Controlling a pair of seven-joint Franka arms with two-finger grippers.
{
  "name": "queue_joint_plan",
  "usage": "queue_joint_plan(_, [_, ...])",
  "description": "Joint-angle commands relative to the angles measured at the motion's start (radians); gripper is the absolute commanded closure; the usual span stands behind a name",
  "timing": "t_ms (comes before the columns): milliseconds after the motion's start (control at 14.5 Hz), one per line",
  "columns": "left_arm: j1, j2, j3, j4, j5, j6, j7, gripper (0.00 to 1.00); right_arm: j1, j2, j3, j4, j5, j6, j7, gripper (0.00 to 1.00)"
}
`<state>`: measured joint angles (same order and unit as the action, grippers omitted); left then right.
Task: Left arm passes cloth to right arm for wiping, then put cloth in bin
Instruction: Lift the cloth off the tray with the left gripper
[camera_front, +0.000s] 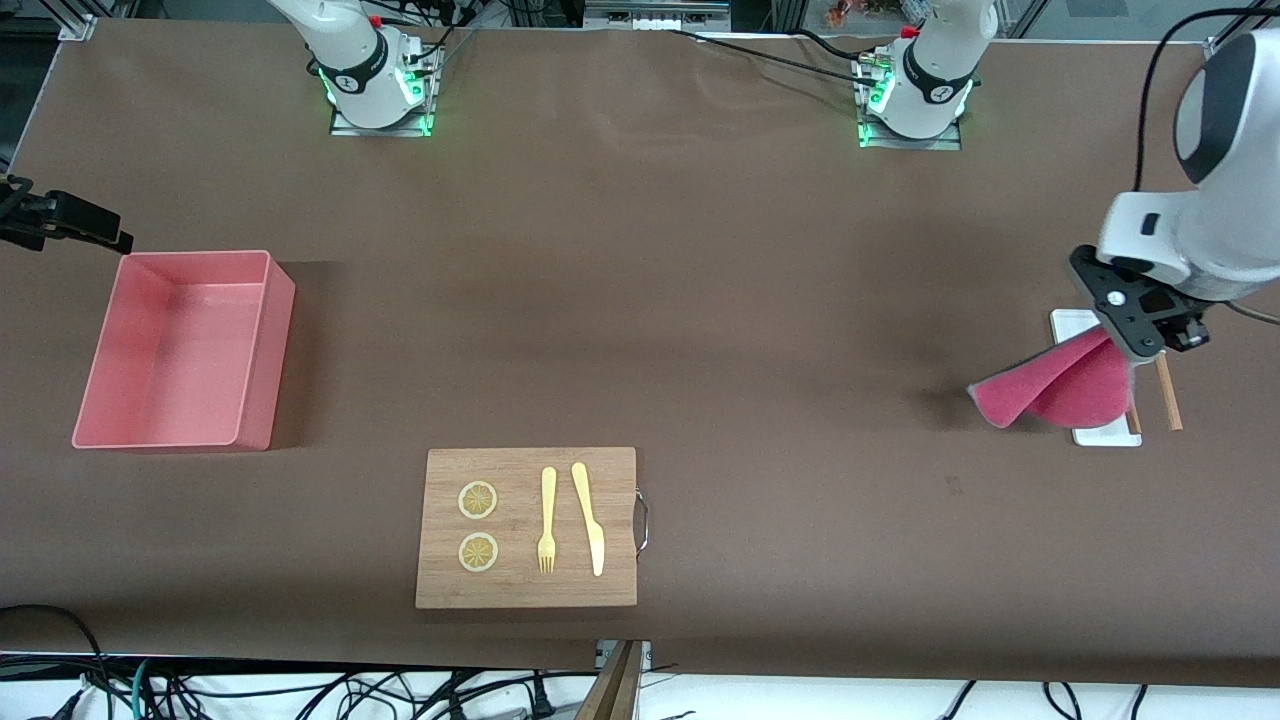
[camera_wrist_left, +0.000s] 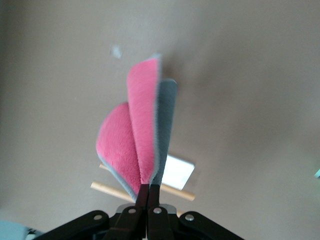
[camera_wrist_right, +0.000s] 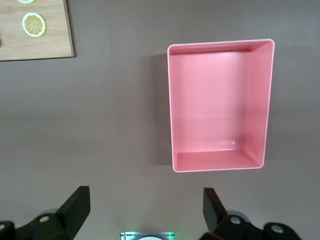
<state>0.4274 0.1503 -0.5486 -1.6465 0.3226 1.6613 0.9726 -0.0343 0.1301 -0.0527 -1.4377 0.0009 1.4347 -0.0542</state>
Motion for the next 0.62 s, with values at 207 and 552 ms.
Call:
queue_joint_plan(207, [-0.102,0.046,-0.011,0.059,-0.198,-0.055,-0.252,1.00,0.002,0.080,0.010,0.017,-0.001,-0.002,-0.007,0.00])
queue_joint_plan(552, [-0.295,0.078,-0.010,0.066,-0.284,-0.044,-0.608,1.00,0.042,0.132,0.013,0.019,0.004,0.044,0.007,0.00])
